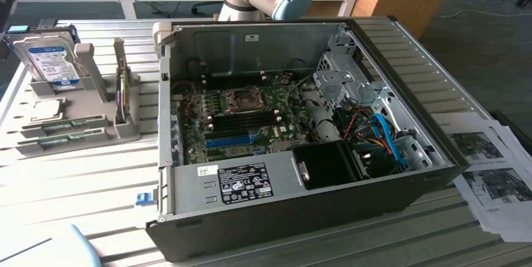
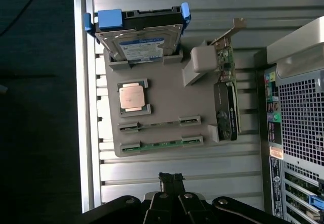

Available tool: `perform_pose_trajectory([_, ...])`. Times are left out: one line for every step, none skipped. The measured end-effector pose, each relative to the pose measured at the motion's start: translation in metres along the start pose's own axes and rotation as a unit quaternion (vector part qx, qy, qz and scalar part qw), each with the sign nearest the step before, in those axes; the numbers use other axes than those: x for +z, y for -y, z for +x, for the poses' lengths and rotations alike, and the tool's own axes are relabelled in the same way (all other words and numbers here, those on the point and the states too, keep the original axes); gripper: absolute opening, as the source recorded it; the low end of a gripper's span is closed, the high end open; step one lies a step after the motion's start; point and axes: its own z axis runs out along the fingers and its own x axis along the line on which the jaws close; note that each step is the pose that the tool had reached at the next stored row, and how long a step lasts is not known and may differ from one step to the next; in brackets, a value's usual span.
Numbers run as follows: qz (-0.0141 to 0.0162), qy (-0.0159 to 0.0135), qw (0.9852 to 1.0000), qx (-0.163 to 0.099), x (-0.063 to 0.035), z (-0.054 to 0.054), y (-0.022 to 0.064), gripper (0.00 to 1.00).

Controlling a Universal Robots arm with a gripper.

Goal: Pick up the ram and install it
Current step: 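Reach for the ram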

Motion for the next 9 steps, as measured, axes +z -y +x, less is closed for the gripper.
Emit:
perform_pose_trajectory([0.0, 0.0001, 1.0, 0.0, 0.0001, 0.0007, 0.0001, 0.09])
perform_pose_trajectory([0.0, 0.0, 1.0, 0.0, 0.0, 0.0007, 0.0001, 0.09])
perform_pose_trajectory([0.0, 0.0001, 1.0, 0.0, 0.0001, 0.0007, 0.0001, 0.09])
perform_pose_trajectory([0.0, 0.0, 1.0, 0.0, 0.0001, 0.0007, 0.0001, 0.09])
perform_pose_trajectory([0.0, 0.0, 1.0, 0.0, 0.0, 0.0007, 0.0001, 0.09])
perform_pose_trajectory([0.0, 0.0, 1.0, 0.0, 0.0, 0.0007, 0.0001, 0.09])
perform_pose_trajectory([0.0, 0.0, 1.0, 0.0, 0.0, 0.0007, 0.0001, 0.09])
perform_pose_trajectory([0.0, 0.0, 1.0, 0.0, 0.0, 0.0007, 0.0001, 0.09])
perform_pose_trajectory([0.0, 0.0, 1.0, 0.0, 0.0, 0.0007, 0.0001, 0.09])
